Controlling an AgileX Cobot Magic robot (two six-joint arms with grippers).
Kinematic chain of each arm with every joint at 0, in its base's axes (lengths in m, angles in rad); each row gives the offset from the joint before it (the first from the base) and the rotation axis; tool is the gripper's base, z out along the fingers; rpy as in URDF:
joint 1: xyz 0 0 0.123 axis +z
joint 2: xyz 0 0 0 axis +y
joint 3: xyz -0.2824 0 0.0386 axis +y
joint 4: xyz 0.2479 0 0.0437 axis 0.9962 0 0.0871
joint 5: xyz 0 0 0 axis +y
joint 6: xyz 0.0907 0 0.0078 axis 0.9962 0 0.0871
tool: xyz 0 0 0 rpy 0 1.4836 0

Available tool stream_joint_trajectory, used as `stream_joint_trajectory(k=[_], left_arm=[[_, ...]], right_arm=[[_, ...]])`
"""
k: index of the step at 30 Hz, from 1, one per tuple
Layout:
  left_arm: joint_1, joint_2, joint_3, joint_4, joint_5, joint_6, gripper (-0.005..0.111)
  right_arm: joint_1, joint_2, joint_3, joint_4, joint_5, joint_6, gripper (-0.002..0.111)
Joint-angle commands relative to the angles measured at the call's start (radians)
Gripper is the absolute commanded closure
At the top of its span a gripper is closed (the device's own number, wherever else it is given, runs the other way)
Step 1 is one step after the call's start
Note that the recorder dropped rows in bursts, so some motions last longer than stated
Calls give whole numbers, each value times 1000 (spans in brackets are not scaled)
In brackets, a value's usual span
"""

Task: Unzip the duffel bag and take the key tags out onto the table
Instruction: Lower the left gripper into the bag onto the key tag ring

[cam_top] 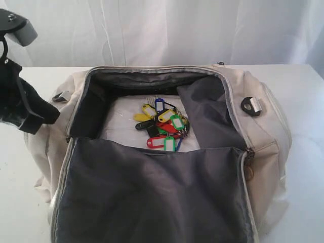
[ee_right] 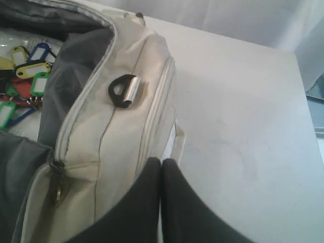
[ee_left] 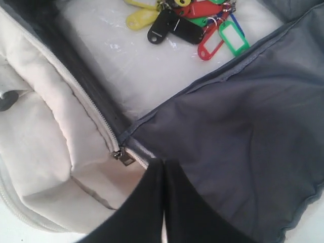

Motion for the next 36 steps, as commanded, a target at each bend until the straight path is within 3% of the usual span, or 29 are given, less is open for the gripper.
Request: stream_joint_trajectory(k=[1, 6, 11, 16, 22, 24, 28, 33, 36], left_arm=[[-1, 59, -102, -27, 88, 2, 107], [-39, 186, -245, -25, 116, 0, 107], [-166, 349, -430, 2, 127, -13, 107], [-280, 543, -632, 234, 127, -182, 107], [-331, 691, -725, 275, 59, -179, 107], [-342, 723, -725, 275, 26, -92, 105], [-365, 770, -725, 234, 12, 97, 81], [-390, 815, -725, 197, -2, 141, 45], [-408, 840, -725, 197, -20, 161, 38]], right_arm=[[-9, -31, 38, -12, -4, 35, 108], [-9, -33, 40, -7, -4, 35, 108], [-9, -33, 40, -7, -4, 35, 108], [-9, -33, 40, -7, -4, 35, 108], [-9, -33, 40, -7, -4, 35, 108], [-9, -33, 40, -7, -4, 35, 108], [-9, -33, 40, -8, -6, 35, 108], [-9, -33, 40, -8, -4, 35, 108], [-9, -33, 40, -8, -4, 35, 108]])
